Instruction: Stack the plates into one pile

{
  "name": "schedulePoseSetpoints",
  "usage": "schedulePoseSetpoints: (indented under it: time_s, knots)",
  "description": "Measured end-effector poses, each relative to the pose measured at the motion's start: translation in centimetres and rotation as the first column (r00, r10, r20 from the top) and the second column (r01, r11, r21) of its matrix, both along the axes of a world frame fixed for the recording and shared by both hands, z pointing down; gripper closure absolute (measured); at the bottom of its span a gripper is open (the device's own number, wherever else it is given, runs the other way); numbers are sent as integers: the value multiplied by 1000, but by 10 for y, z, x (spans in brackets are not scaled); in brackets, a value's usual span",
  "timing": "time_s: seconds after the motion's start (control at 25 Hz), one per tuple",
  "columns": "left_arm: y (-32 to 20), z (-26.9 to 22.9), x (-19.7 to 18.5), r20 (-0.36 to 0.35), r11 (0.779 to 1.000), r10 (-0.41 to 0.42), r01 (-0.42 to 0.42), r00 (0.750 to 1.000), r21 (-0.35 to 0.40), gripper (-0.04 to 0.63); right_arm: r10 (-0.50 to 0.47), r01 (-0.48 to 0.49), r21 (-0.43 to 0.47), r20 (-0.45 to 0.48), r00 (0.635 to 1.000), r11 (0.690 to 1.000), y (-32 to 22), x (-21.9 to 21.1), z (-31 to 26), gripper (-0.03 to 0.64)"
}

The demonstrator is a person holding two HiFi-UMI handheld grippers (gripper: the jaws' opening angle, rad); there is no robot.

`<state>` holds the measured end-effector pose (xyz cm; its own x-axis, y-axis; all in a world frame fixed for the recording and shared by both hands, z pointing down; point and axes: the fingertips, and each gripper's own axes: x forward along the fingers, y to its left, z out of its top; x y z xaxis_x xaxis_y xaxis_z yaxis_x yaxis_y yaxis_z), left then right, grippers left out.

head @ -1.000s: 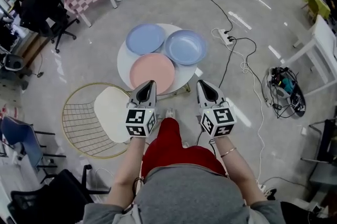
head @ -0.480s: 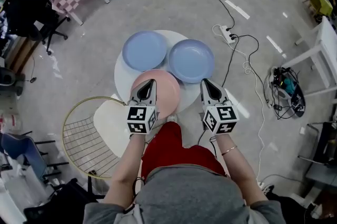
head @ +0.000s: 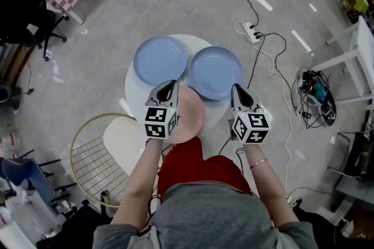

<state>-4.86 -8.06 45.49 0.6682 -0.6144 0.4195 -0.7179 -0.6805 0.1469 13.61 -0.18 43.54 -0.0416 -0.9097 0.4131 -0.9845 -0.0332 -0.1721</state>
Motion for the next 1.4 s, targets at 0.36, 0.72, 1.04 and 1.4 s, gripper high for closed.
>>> schedulePoseSetpoints:
  time_s: [0.36, 0.72, 1.04, 1.4]
  knots:
    - [-25, 30, 21, 39, 994, 51, -47, 998, -98, 580, 92, -93, -47, -25, 995, 995, -11, 27, 18, 588]
    - [-35, 50, 32, 89, 988, 50, -36, 995, -148, 580, 78, -78, -98, -6, 997, 992, -17, 33, 36, 588]
    - [-18, 69, -36, 164, 979, -81, 110, 983, -173, 561, -210, 213, -235, 39, 977, 948, -8, -51, 81, 588]
    - [23, 104, -128, 246, 909, -269, 329, 931, -254, 515, -370, 349, -391, 25, 929, 852, -7, -111, 124, 586]
